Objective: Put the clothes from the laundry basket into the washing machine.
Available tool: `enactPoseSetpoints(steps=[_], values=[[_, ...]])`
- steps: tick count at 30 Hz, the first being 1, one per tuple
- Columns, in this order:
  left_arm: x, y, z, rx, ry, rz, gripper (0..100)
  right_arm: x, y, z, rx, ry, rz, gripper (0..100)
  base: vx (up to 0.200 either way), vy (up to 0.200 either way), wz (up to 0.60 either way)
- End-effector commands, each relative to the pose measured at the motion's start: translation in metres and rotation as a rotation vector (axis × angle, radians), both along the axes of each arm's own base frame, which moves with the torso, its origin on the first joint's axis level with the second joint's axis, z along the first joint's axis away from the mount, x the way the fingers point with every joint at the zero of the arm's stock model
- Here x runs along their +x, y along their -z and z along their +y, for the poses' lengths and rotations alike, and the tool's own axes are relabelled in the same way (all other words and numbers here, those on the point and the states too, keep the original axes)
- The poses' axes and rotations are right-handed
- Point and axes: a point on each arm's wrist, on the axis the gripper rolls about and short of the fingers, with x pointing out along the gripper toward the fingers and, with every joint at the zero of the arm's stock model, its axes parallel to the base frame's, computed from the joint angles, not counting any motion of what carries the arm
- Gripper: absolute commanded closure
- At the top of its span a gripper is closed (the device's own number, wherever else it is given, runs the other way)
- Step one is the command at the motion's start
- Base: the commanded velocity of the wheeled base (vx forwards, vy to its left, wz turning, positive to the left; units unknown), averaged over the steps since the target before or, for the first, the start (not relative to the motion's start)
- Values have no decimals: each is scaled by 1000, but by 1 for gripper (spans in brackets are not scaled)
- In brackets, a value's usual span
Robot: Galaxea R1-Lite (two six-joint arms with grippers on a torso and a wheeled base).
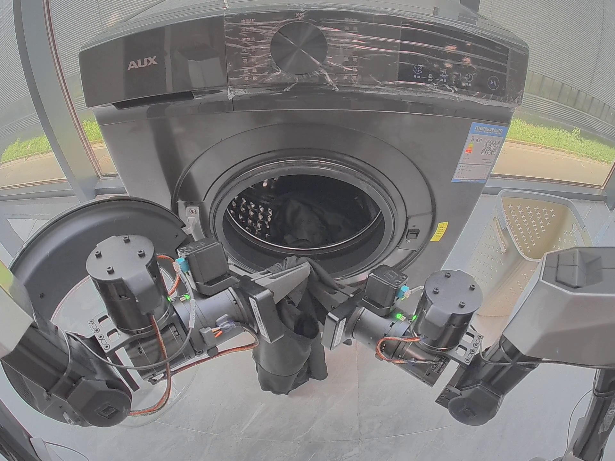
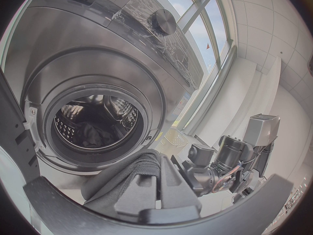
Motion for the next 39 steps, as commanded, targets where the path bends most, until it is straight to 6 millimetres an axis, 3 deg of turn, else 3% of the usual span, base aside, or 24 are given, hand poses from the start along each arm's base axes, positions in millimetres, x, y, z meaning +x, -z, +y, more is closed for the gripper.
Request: enactPoseSetpoints(steps=[1, 6, 7, 23, 32, 39], values=[[2, 0, -2, -1, 1, 0, 100, -16, -13, -7, 15, -15, -6, 100, 0, 0, 0], [2, 1, -2, 3, 7, 1, 100, -26, -23, -17, 23, -6, -11, 100, 0, 0, 0], [2, 1, -2, 5, 7, 3, 0, -27, -24, -18, 24, -6, -12, 100, 0, 0, 0], [12, 20, 3, 50, -33, 50, 0, -30, -42, -23, 66, 12, -44, 100, 0, 0, 0], [23, 44, 17, 136, -89, 83, 0, -27, -47, -28, 74, 29, -55, 100, 0, 0, 0], [35, 76, 27, 186, -128, 104, 0, -28, -52, -29, 87, 30, -67, 100, 0, 0, 0]])
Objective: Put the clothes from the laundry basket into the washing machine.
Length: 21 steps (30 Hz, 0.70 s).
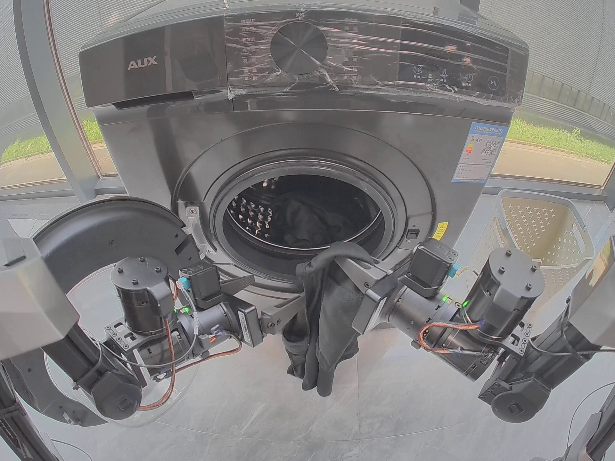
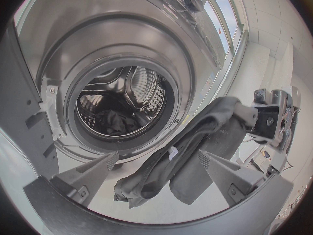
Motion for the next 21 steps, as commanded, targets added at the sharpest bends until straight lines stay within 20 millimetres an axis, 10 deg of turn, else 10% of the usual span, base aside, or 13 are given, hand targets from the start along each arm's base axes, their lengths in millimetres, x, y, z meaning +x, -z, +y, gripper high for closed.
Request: enactPoseSetpoints(steps=[1, 21], values=[[5, 27, 2, 45, -13, 61, 0, -1, -4, -2, 10, 2, -10, 100, 0, 0, 0], [0, 76, 4, 98, 112, 107, 0, 1, -6, -2, 15, 6, -14, 100, 0, 0, 0]])
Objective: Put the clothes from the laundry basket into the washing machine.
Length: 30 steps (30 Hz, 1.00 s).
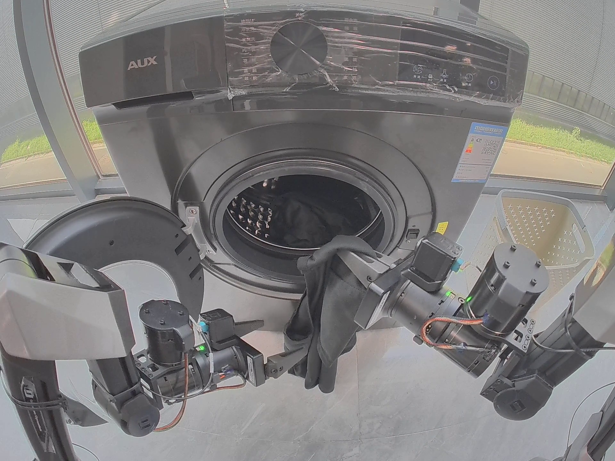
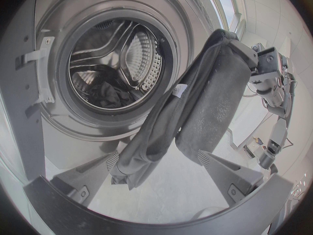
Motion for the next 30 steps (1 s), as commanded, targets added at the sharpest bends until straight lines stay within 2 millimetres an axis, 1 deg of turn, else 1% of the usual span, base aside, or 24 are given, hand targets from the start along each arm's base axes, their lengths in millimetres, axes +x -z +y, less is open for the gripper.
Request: enactPoseSetpoints(steps=[1, 3, 4, 8, 13, 16, 19, 23, 27, 28, 30], values=[[-1, 9, 0, 15, 16, 31, 0, 0, 0, 0, 1, 1, -1, 100, 0, 0, 0], [0, 11, 0, 19, 22, 31, 0, 0, 0, 0, 1, 1, -1, 100, 0, 0, 0], [0, 17, 0, 38, 39, 39, 0, 0, 0, 0, 1, 1, -1, 100, 0, 0, 0], [1, 31, -1, 83, 64, 46, 0, 0, 0, 1, 0, 0, 0, 100, 0, 0, 0], [6, 32, -4, 78, 65, 37, 0, 0, 1, 1, -2, -2, 1, 100, 0, 0, 0], [10, 38, -5, 83, 63, 40, 0, 0, 1, 1, -2, -4, 1, 100, 0, 0, 0], [21, 45, -7, 80, 51, 35, 0, -2, 1, 3, -3, -10, 2, 100, 0, 0, 0], [33, 48, -12, 63, 36, 8, 0, -3, 1, 4, -3, -16, 2, 100, 0, 0, 0], [45, 51, -10, 57, 12, -7, 0, -3, 2, 4, -4, -16, 4, 100, 0, 0, 0], [45, 51, -11, 57, 12, -7, 0, -3, 2, 4, -4, -16, 4, 100, 0, 0, 0], [53, 52, -8, 50, -4, -21, 0, -4, 2, 4, -4, -17, 4, 100, 0, 0, 0]])
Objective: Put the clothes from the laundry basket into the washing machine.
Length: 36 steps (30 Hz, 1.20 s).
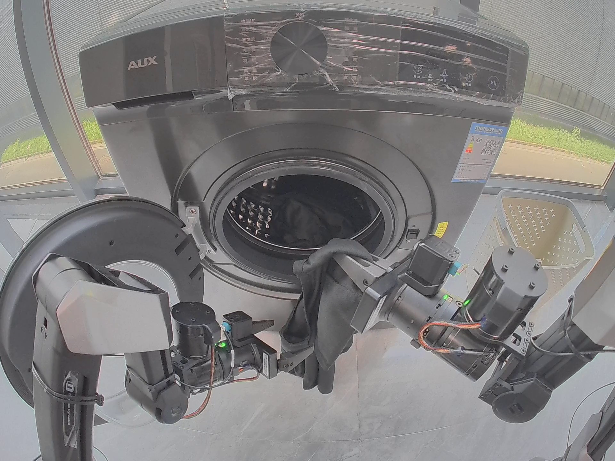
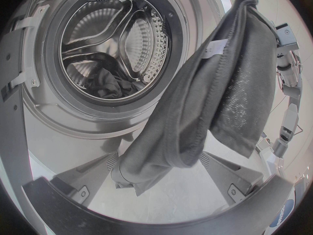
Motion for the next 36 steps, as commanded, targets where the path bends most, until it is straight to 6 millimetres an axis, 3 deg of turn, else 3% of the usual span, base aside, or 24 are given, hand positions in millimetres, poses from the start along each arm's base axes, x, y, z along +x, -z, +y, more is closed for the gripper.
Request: enactPoseSetpoints(steps=[1, 14, 15, 26, 32, 36], values=[[12, 8, 3, -3, -25, -5, 0, -1, 1, 1, -1, -3, 2, 100, 0, 0, 0], [20, 12, 0, -11, -25, -20, 0, -1, 1, 1, -3, -4, 3, 100, 0, 0, 0], [22, 12, -3, -16, -22, -29, 100, -2, 1, 1, -3, -6, 3, 100, 0, 0, 0], [27, 9, -5, -29, -9, -53, 100, -2, 3, 0, -6, -5, 8, 100, 0, 0, 0], [15, -16, 3, -41, -12, -79, 100, 1, 8, -7, -24, 17, 25, 100, 0, 0, 0], [-10, -59, 29, -64, -53, -120, 100, 1, 31, -35, -104, 87, 109, 100, 0, 0, 0]])
